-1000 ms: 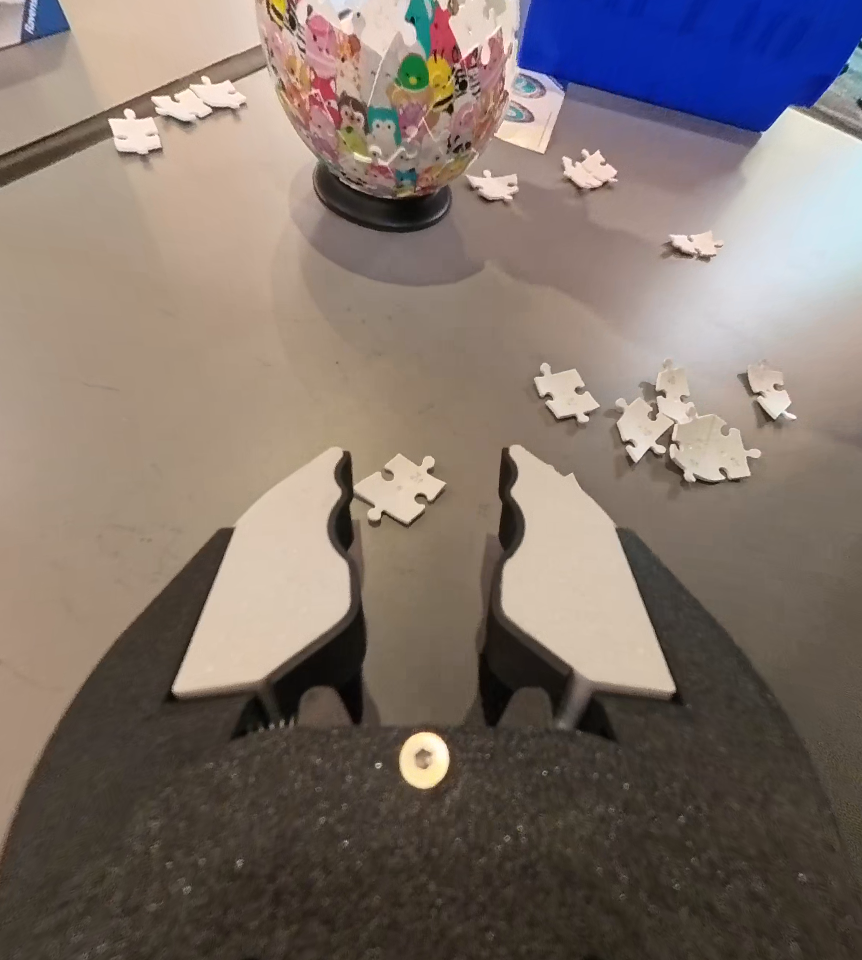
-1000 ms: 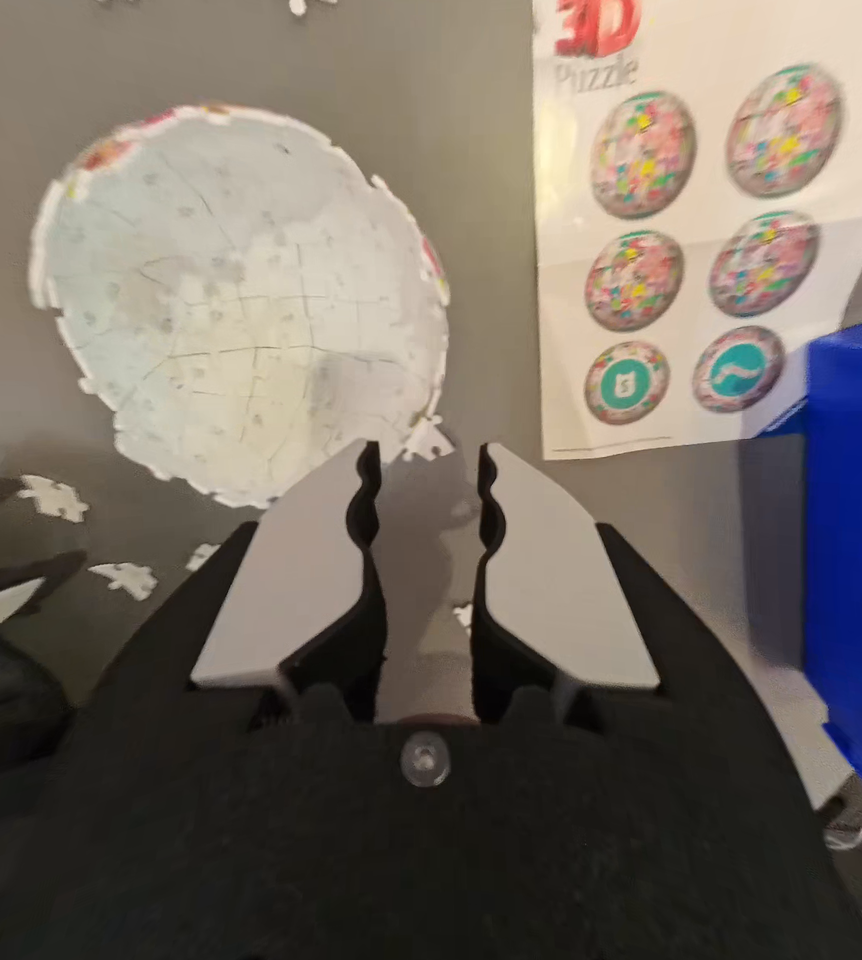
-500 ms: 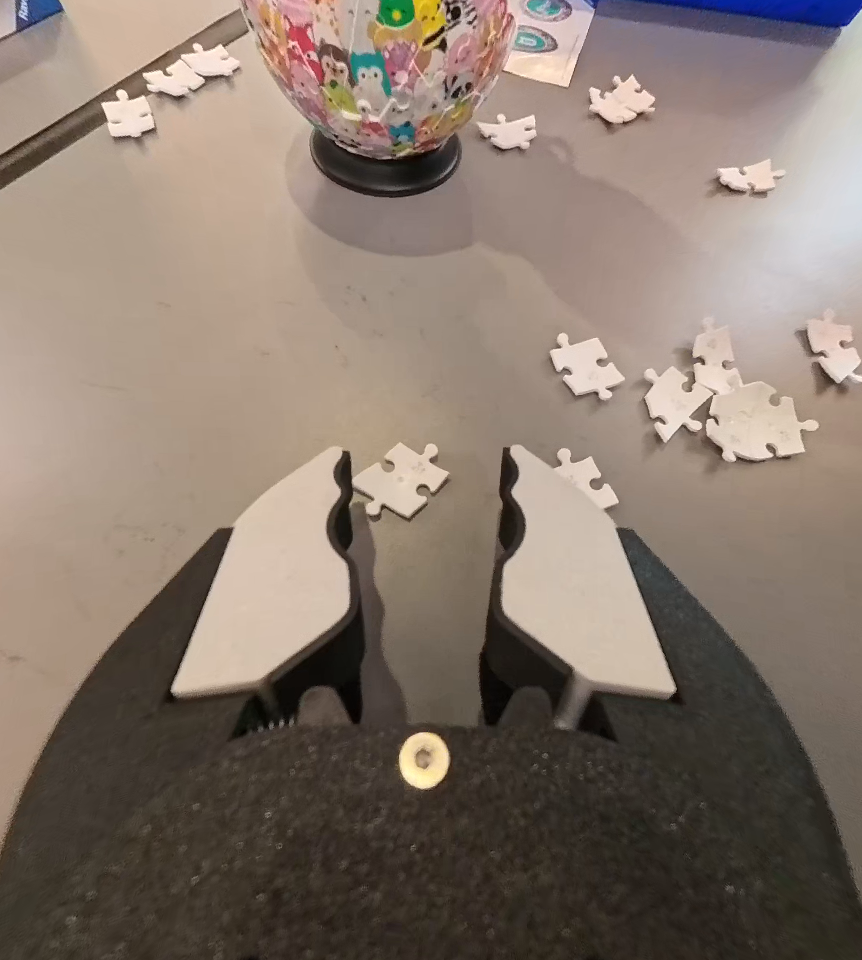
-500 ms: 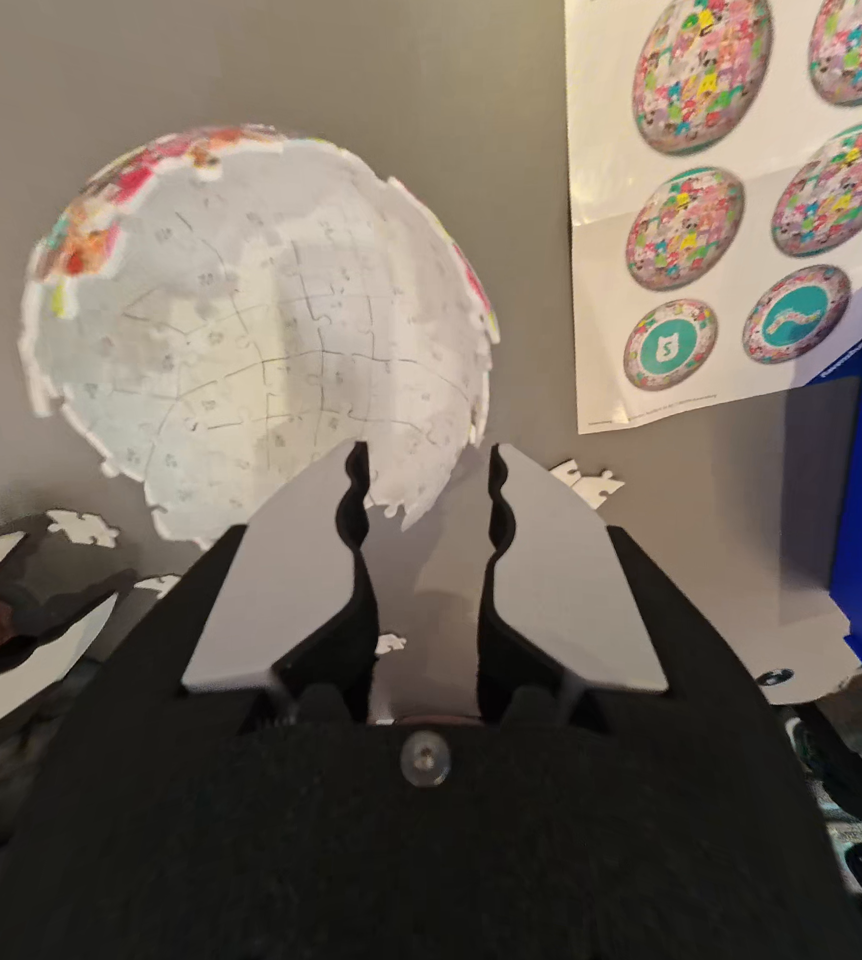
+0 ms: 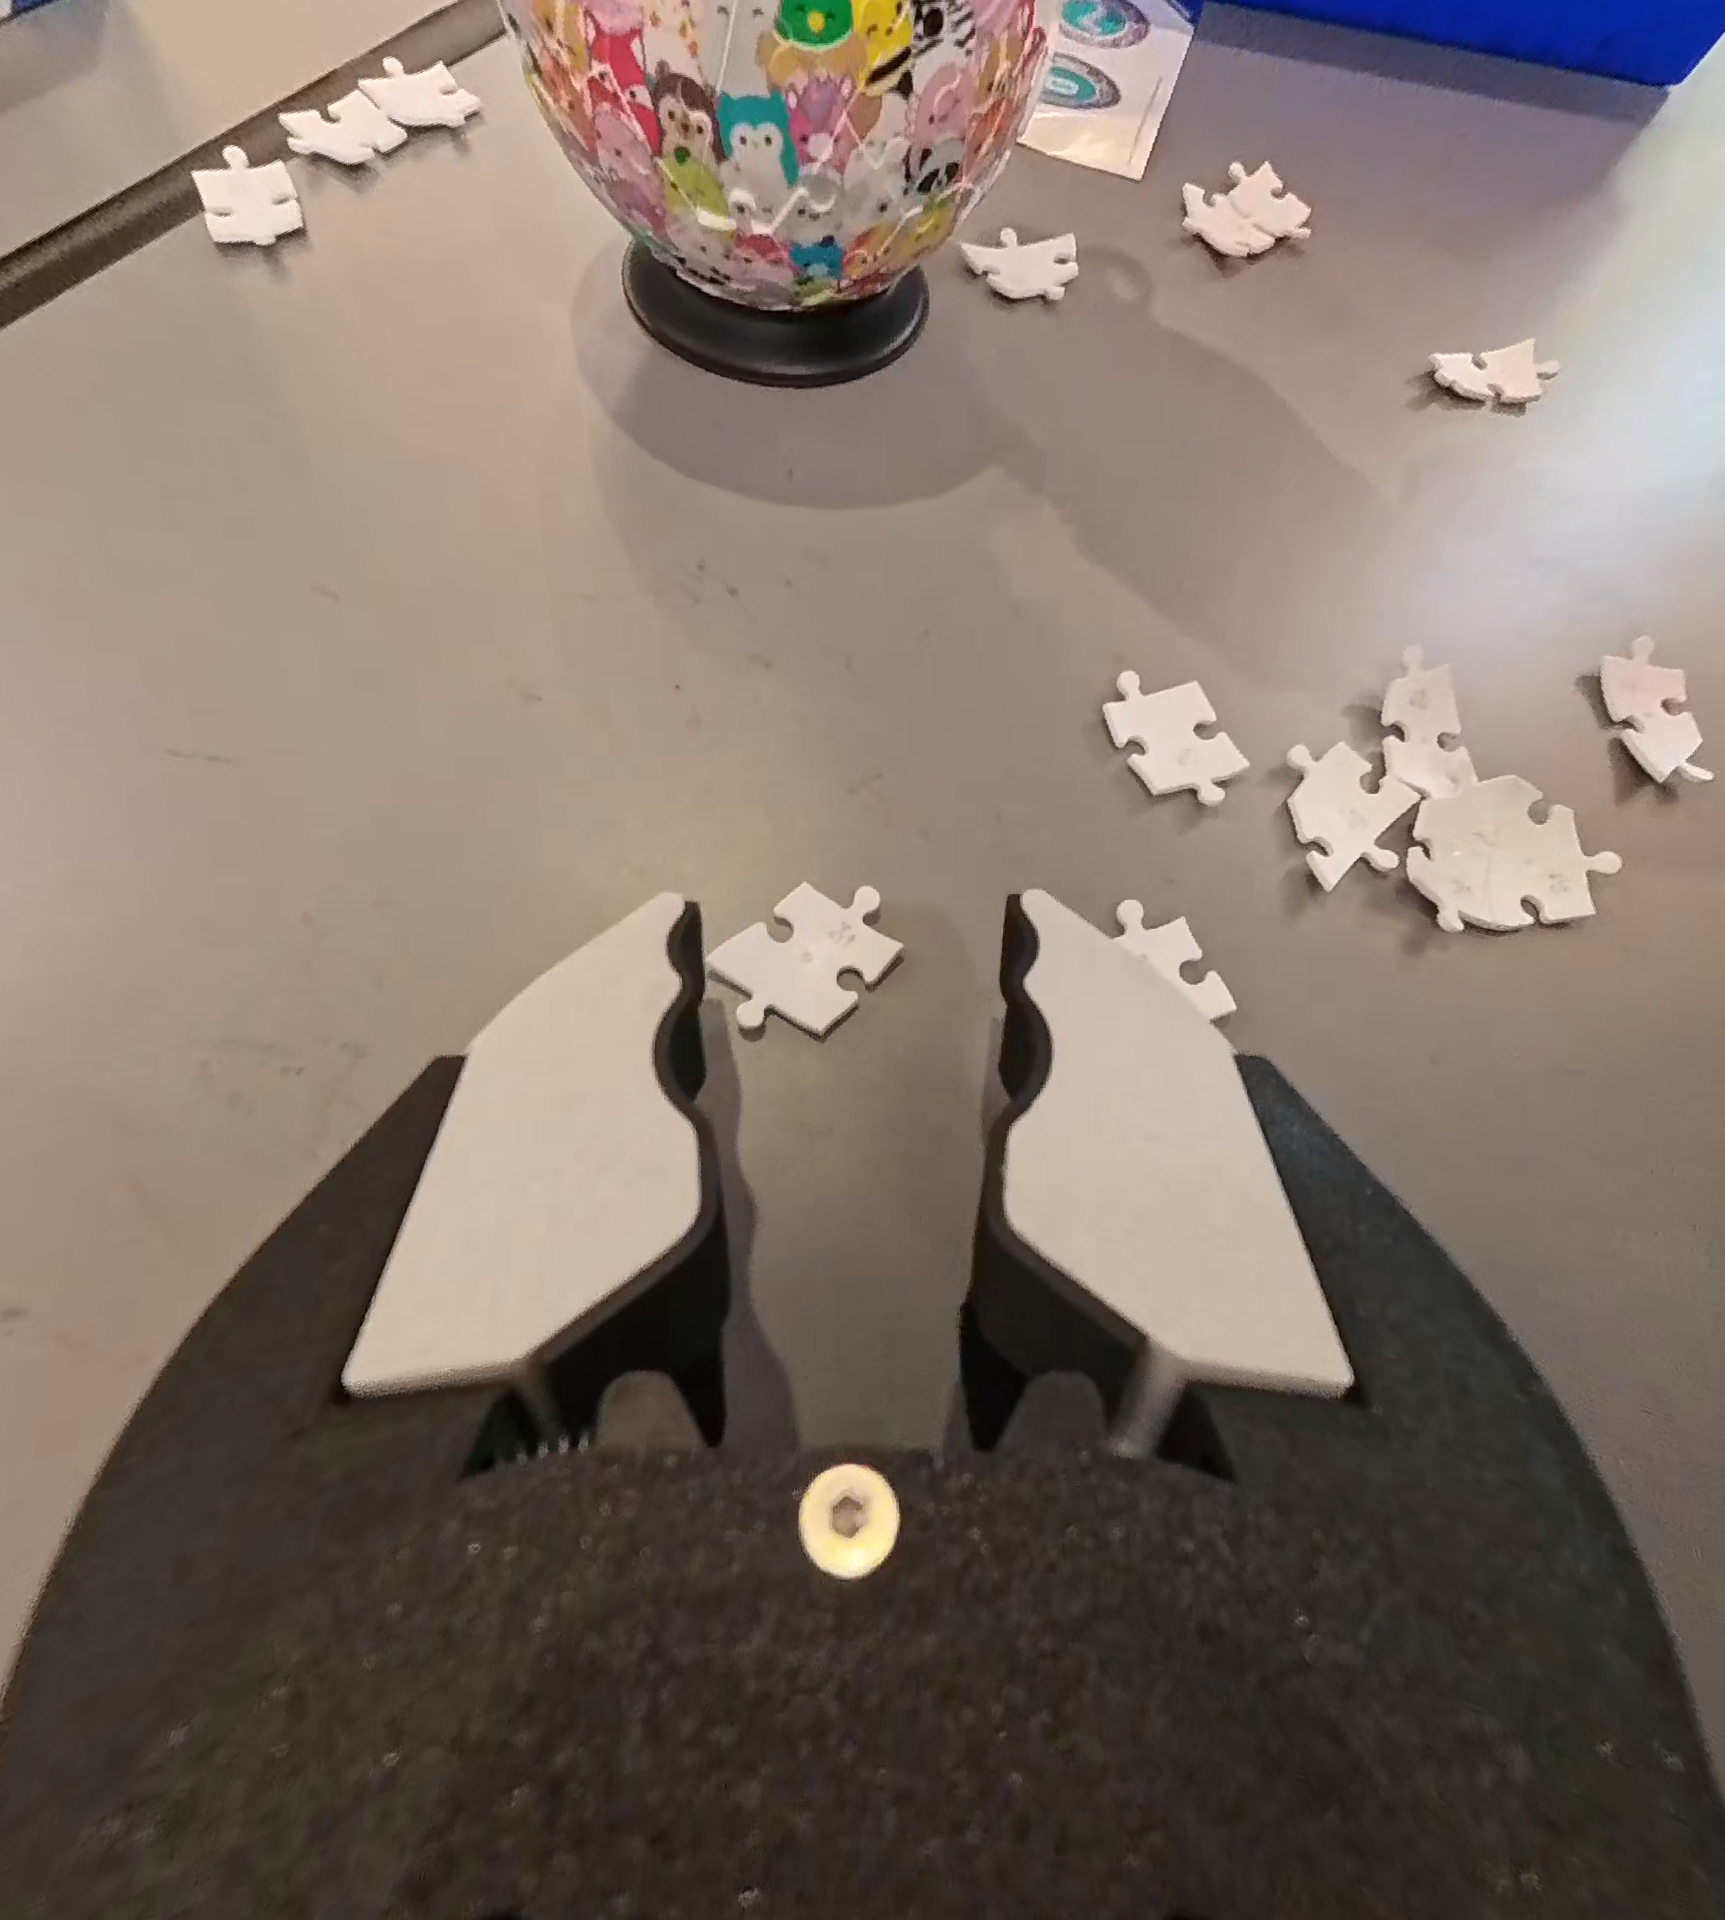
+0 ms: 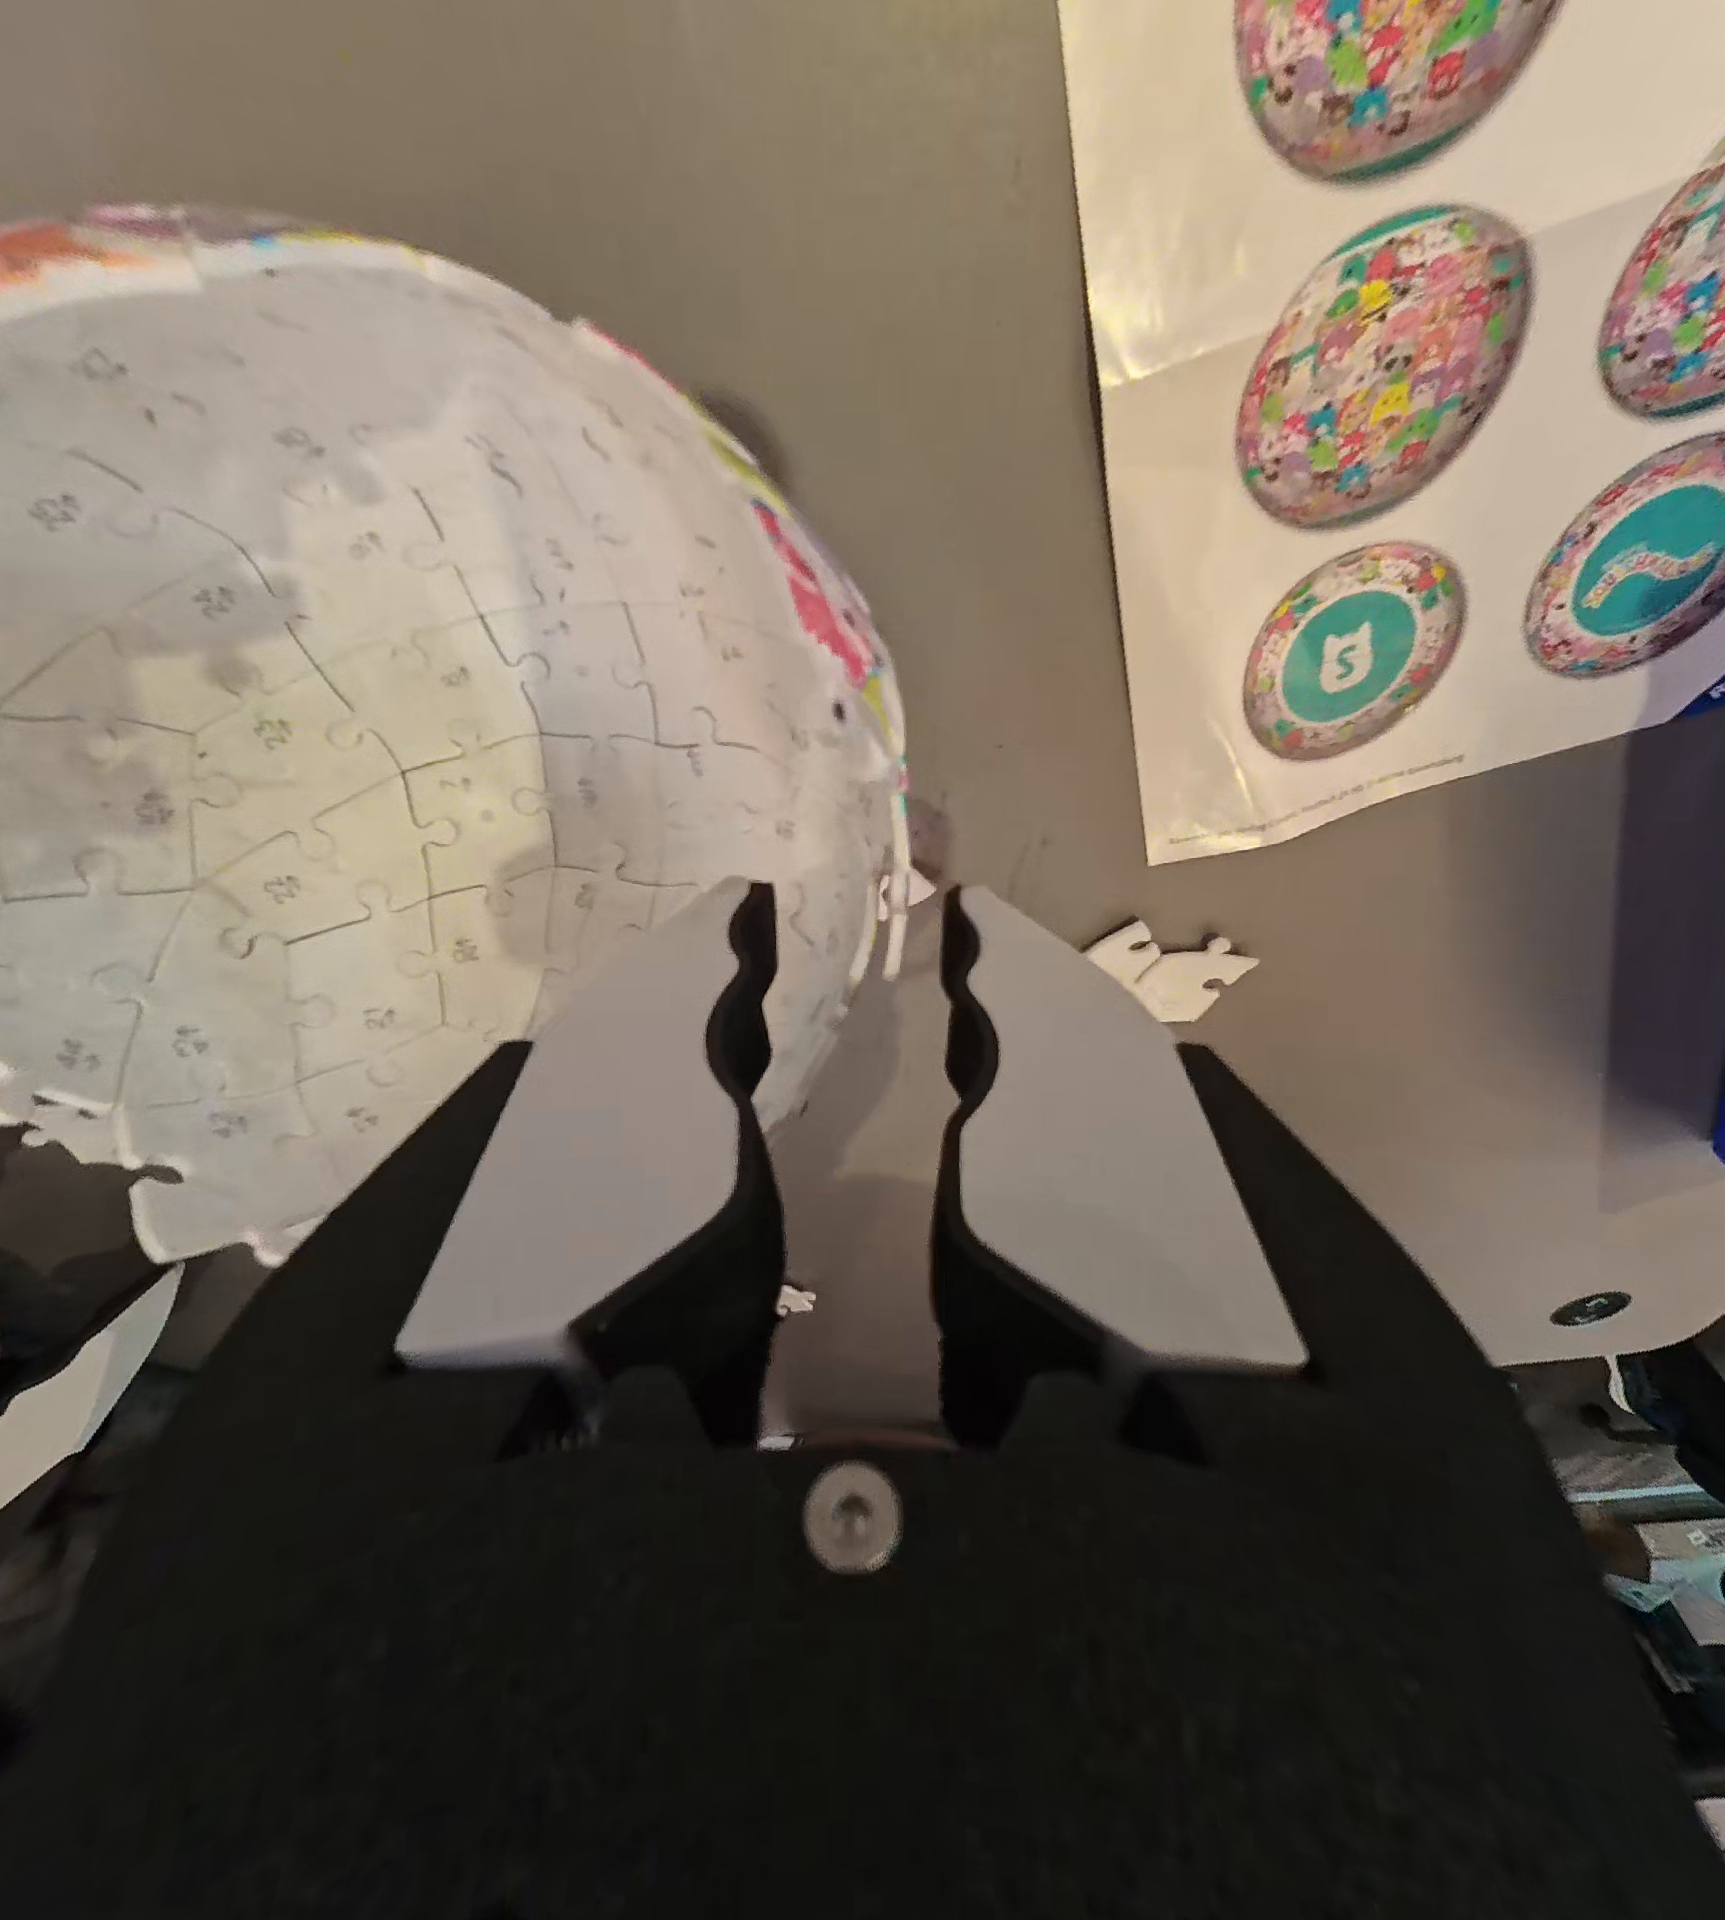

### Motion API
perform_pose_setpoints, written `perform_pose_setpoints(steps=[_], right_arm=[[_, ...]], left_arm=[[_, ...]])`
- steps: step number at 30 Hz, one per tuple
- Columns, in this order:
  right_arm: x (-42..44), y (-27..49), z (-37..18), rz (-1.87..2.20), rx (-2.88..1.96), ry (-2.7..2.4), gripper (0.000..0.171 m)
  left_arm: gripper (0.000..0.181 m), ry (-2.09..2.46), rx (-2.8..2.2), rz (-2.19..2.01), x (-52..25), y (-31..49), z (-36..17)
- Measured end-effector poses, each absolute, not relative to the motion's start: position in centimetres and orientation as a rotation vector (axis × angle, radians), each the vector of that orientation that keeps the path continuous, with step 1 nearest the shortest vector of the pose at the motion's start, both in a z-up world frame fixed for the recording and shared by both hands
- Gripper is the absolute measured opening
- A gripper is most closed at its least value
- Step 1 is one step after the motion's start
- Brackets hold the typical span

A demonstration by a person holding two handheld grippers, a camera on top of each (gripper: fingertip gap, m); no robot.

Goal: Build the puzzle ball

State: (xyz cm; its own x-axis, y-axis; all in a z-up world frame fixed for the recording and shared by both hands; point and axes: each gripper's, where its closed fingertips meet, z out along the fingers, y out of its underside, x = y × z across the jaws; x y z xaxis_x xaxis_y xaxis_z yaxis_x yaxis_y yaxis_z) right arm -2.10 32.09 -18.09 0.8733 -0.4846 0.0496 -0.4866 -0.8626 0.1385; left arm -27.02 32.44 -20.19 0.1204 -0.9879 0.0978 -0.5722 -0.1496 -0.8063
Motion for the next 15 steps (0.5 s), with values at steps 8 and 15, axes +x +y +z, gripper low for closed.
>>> perform_pose_setpoints(steps=[8,15], right_arm=[[-1.96,32.48,-18.34,-0.025,2.913,-0.774,0.013],[-1.83,32.90,-18.49,-0.043,2.917,-0.788,0.005]], left_arm=[[0.055,1.518,-1.798,-0.869,-27.01,32.38,-20.27],[0.054,1.521,-1.796,-0.859,-27.01,32.36,-20.30]])
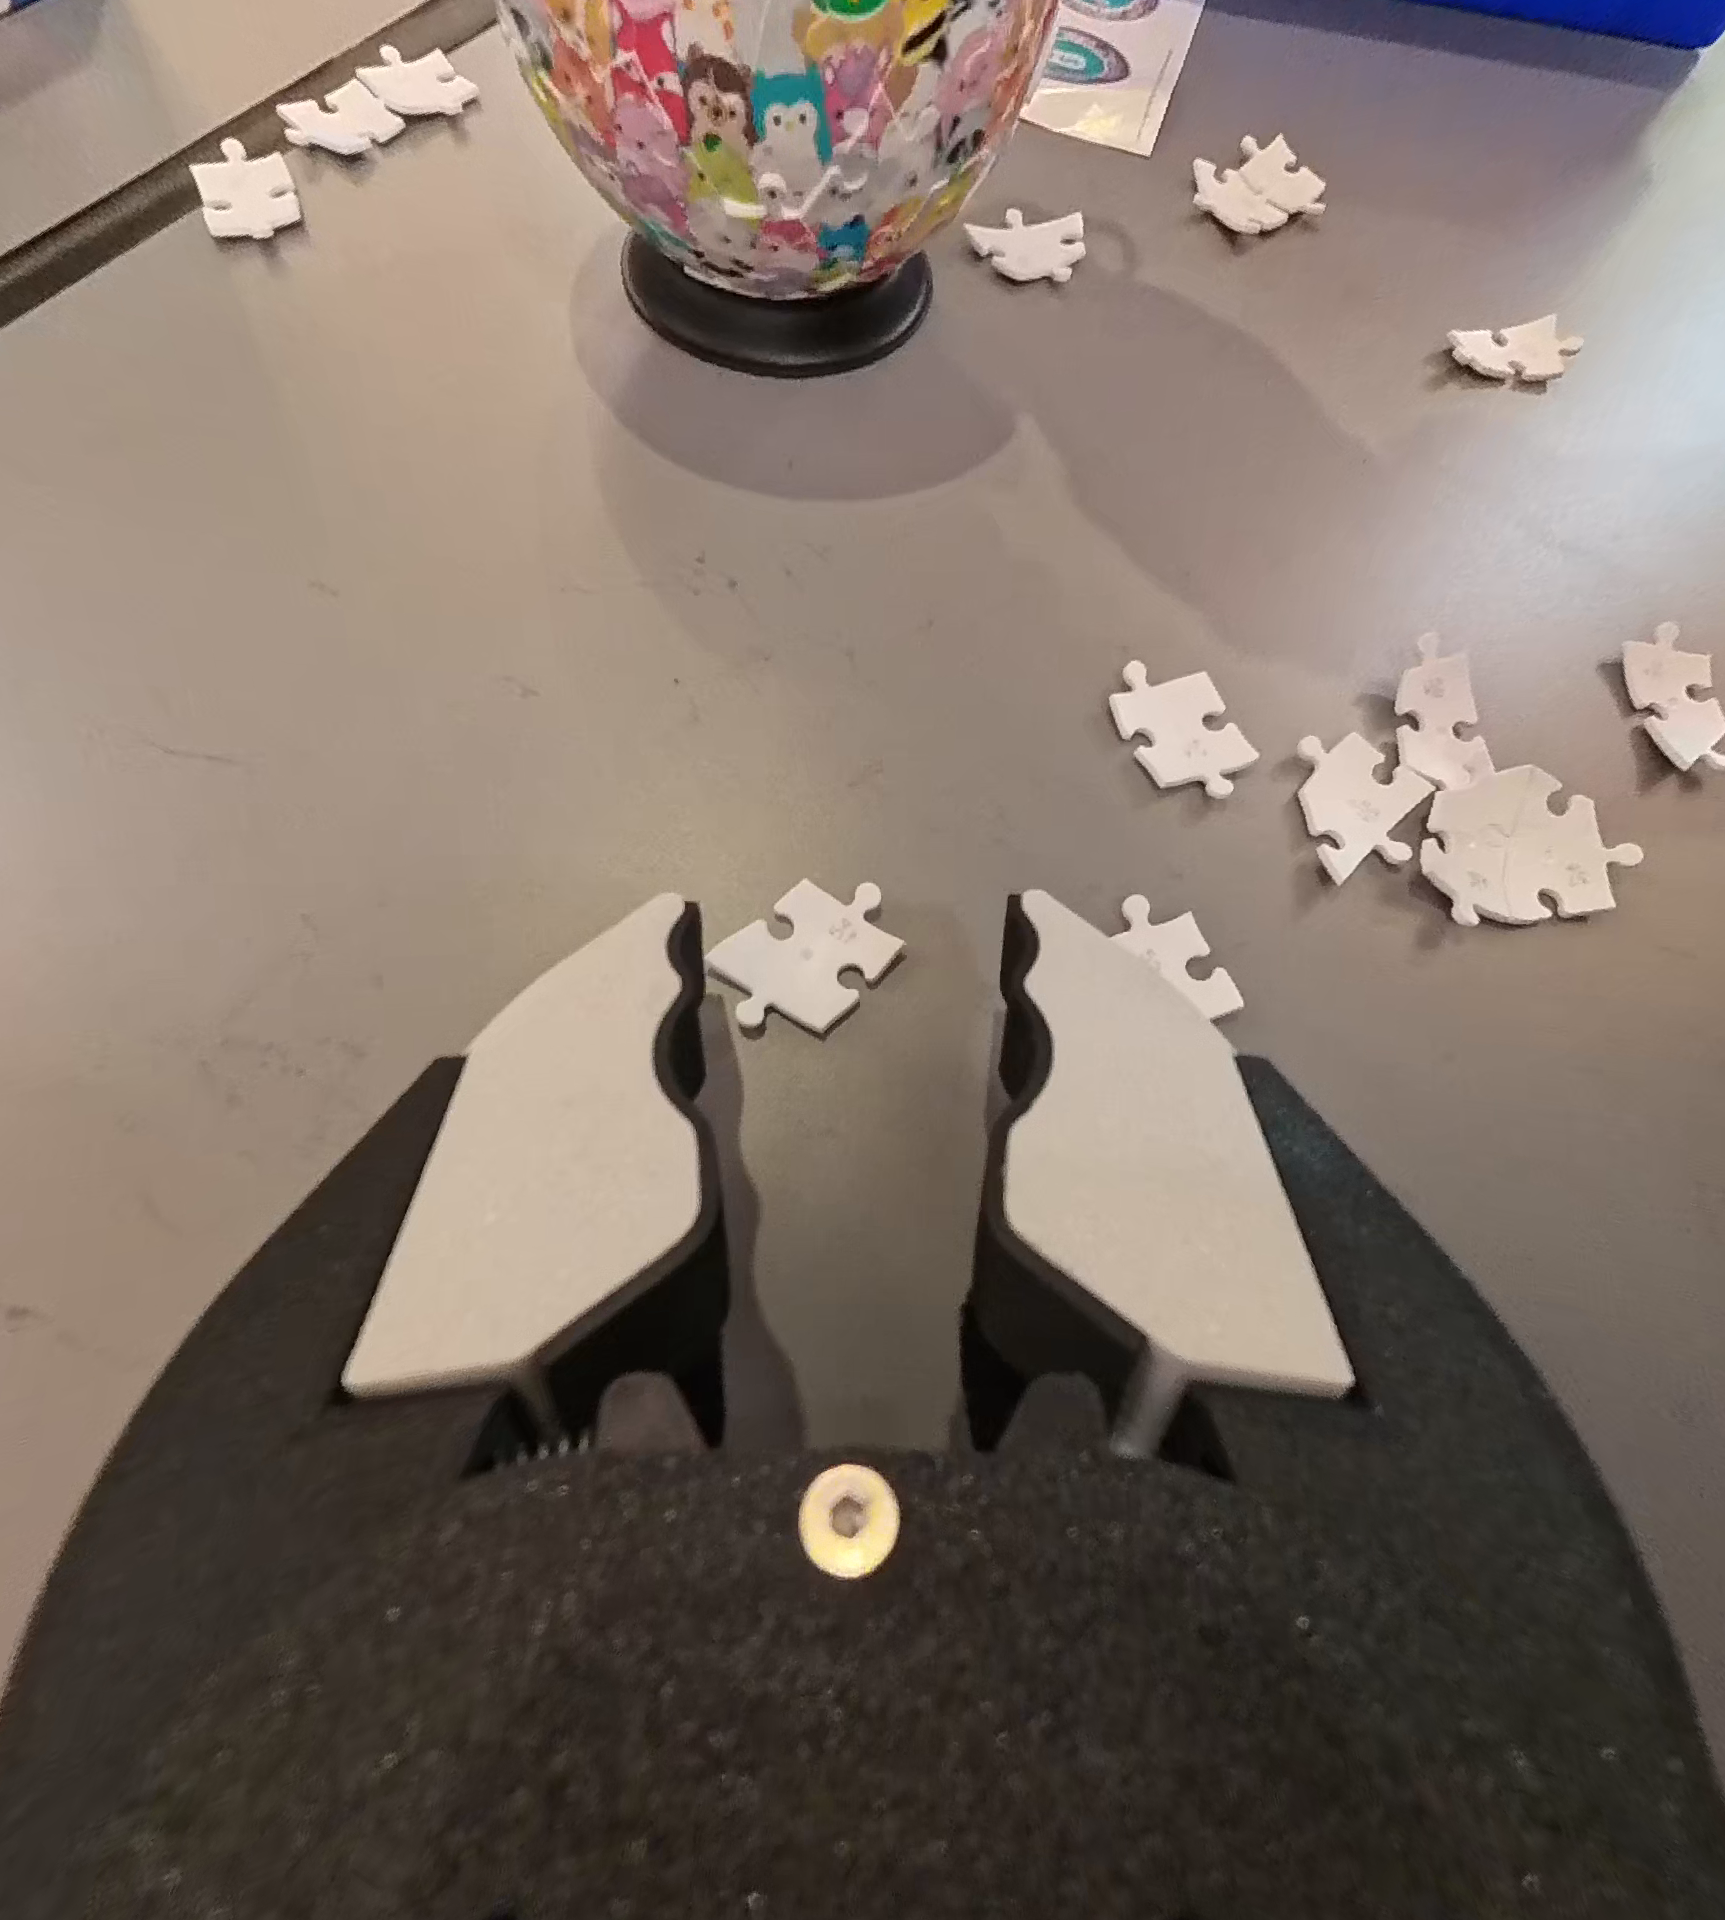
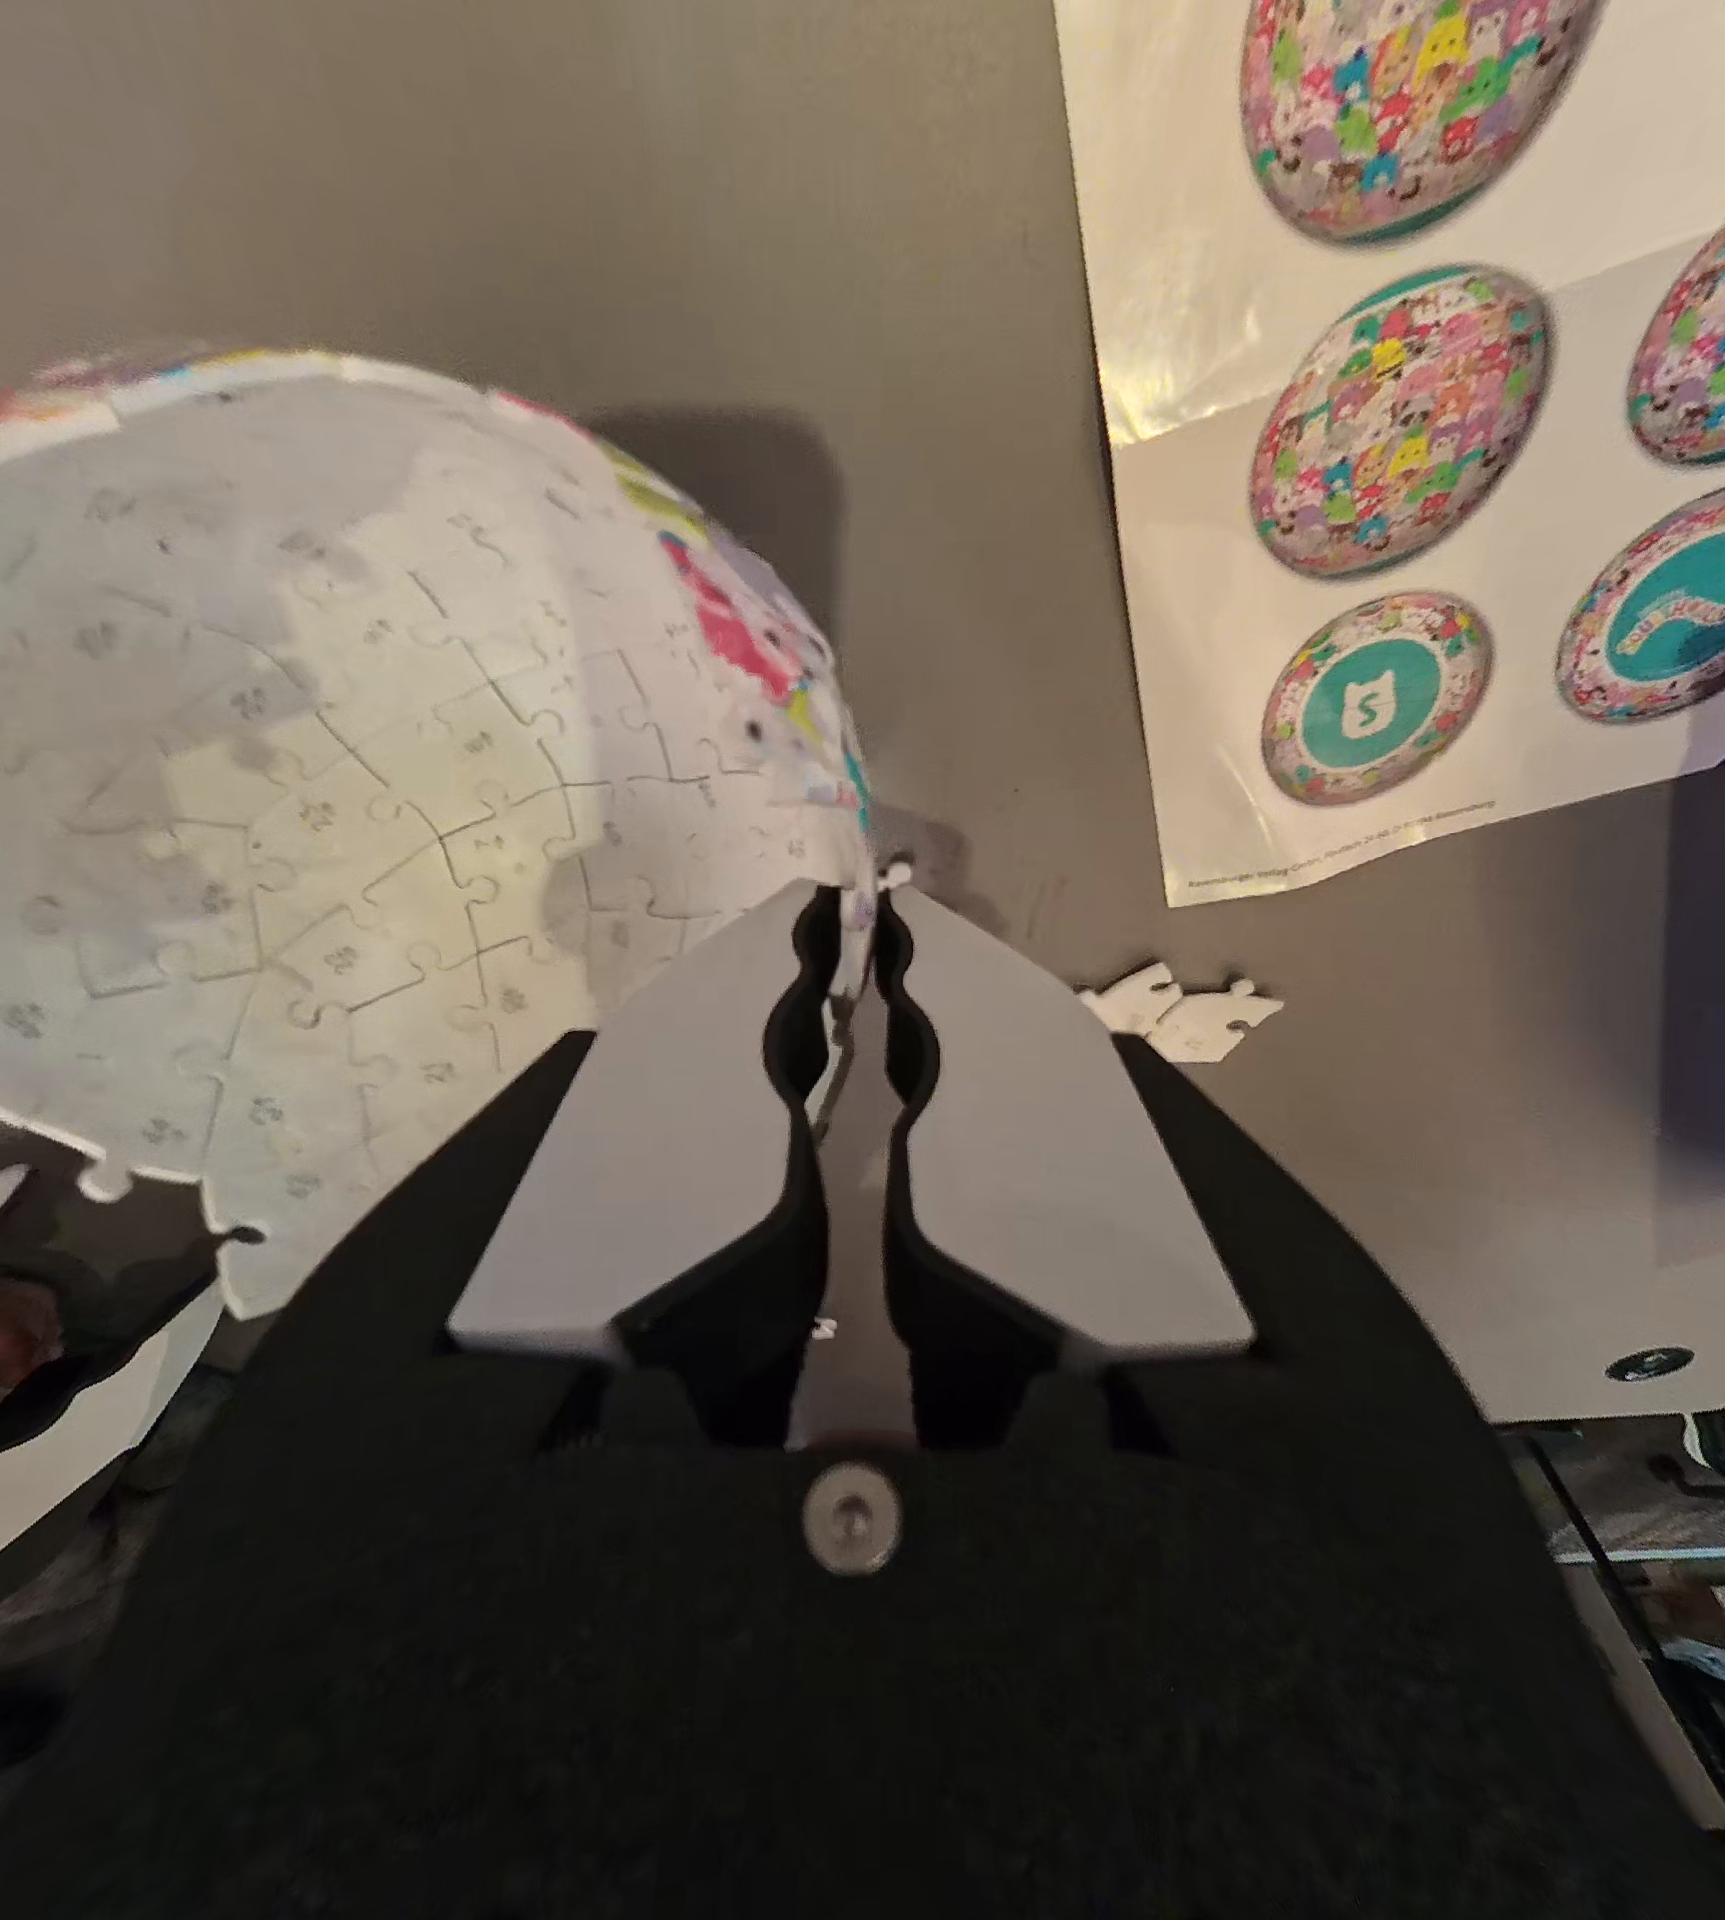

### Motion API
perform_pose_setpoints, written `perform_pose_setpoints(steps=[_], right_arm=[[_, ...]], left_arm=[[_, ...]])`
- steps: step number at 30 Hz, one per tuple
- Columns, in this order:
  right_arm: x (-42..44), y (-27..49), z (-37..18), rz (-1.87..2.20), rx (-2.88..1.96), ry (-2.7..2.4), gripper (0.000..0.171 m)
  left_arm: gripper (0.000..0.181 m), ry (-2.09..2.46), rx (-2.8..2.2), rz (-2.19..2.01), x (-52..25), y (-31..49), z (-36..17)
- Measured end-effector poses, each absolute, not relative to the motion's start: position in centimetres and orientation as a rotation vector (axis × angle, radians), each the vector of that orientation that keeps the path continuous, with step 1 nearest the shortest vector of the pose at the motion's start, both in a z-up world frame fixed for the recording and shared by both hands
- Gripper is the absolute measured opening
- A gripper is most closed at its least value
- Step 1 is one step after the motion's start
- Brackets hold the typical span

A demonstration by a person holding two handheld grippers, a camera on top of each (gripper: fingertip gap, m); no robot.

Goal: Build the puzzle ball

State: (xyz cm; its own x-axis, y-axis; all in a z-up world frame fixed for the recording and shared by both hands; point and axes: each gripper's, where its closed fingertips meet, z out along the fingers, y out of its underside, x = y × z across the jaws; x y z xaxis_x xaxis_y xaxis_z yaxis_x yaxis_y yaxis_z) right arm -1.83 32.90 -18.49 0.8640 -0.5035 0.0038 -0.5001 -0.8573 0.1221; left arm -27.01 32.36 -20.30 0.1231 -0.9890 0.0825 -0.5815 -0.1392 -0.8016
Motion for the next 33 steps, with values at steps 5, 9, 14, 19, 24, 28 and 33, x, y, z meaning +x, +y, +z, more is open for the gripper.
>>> perform_pose_setpoints(steps=[5,9,14,19,24,28,33], right_arm=[[-1.6,33.4,-18.8,-0.051,2.924,-0.742,0.005],[-1.2,33.6,-18.7,0.011,2.949,-0.649,0.006],[-0.2,33.8,-18.0,0.148,2.993,-0.513,0.028],[-0.2,34.6,-16.0,0.121,3.067,-0.445,0.035],[-1.3,33.7,-16.1,0.015,2.976,-0.502,0.035],[-0.8,33.8,-16.8,0.116,2.962,-0.428,0.030],[-0.3,33.5,-17.0,0.187,2.945,-0.376,0.012]], left_arm=[[0.054,1.518,-1.796,-0.862,-27.0,32.3,-20.2],[0.054,1.526,-1.794,-0.854,-27.0,32.3,-20.3],[0.055,1.532,-1.794,-0.848,-27.0,32.3,-20.4],[0.055,1.531,-1.796,-0.850,-27.0,32.3,-20.4],[0.055,1.543,-1.793,-0.829,-26.9,32.3,-20.6],[0.055,1.541,-1.790,-0.833,-26.9,32.3,-20.5],[0.055,1.540,-1.789,-0.834,-26.9,32.4,-20.5]])
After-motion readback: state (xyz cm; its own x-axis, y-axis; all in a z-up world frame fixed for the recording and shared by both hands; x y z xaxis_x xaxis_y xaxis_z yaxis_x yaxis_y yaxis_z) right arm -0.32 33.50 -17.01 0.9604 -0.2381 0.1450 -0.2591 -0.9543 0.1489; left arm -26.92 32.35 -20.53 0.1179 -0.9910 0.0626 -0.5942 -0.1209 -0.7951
